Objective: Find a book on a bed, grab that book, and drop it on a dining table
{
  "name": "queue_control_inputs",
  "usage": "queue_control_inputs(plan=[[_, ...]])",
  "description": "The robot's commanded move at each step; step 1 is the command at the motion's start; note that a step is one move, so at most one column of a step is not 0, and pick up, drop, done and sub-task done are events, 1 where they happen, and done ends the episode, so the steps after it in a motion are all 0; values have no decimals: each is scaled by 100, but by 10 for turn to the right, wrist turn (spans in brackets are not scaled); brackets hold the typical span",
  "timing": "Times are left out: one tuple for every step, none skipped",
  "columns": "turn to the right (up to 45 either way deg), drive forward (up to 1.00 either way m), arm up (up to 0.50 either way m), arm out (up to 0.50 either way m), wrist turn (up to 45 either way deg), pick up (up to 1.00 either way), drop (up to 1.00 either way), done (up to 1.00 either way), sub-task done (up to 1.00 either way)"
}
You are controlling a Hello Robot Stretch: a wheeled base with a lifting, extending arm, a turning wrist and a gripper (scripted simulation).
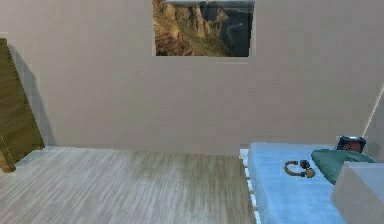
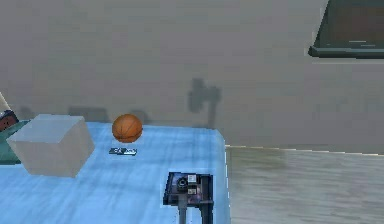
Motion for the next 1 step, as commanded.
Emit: queue_control_inputs(plan=[[0, 0, 0, 0, 450, 0, 0, 0, 0]])
